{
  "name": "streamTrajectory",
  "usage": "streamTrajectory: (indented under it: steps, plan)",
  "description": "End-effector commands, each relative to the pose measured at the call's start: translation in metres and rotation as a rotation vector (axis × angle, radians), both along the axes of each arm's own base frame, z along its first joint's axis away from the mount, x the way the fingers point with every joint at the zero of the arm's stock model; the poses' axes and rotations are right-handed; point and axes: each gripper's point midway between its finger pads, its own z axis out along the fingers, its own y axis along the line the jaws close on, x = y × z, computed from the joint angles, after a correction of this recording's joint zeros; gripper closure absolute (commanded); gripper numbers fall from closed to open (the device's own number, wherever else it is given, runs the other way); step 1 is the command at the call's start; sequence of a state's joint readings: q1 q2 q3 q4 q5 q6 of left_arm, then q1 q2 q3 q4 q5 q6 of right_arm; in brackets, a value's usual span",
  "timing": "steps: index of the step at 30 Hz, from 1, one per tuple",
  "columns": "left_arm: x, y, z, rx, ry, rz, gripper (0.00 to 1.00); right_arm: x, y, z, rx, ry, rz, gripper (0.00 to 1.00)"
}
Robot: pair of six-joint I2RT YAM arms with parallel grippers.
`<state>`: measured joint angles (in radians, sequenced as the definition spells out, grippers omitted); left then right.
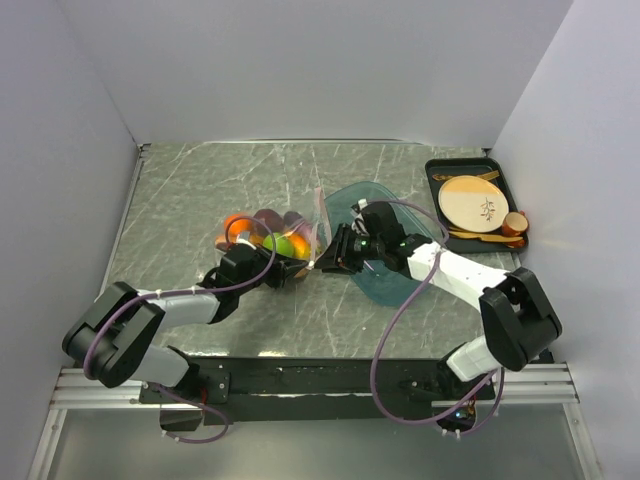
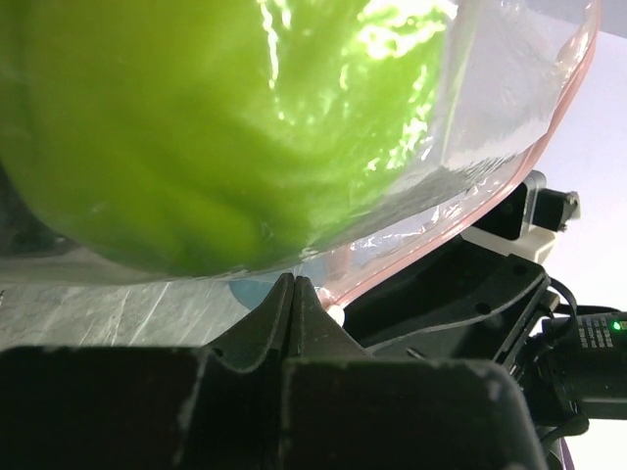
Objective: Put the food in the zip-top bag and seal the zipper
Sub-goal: Zip the zipper food storage bag at the center of the board.
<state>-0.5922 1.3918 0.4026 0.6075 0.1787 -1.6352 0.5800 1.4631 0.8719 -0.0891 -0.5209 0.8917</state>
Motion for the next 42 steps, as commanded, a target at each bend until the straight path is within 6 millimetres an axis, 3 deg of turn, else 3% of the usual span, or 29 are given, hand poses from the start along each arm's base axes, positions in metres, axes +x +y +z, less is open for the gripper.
streamTrajectory:
  steps: [1, 17, 23, 30, 42]
  plan:
    - [0.004, -0.005, 0.022, -0.027, -0.067, -0.026, 0.99, 0.012, 0.016, 0.021, 0.054, -0.063, 0.022, 0.62]
    - [0.003, -0.008, 0.022, -0.035, -0.064, -0.039, 0.99, 0.019, 0.024, 0.010, 0.042, -0.044, 0.034, 0.64]
    - [0.002, -0.009, 0.019, -0.039, -0.057, -0.046, 0.99, 0.019, 0.025, 0.013, 0.048, -0.057, 0.036, 0.72]
    - [0.001, -0.009, 0.017, -0.042, -0.053, -0.050, 0.99, 0.019, 0.029, 0.018, 0.085, -0.062, 0.047, 0.92]
    - [-0.010, 0.001, 0.012, -0.006, -0.038, -0.062, 0.99, 0.029, 0.027, 0.035, 0.102, -0.115, 0.005, 0.95]
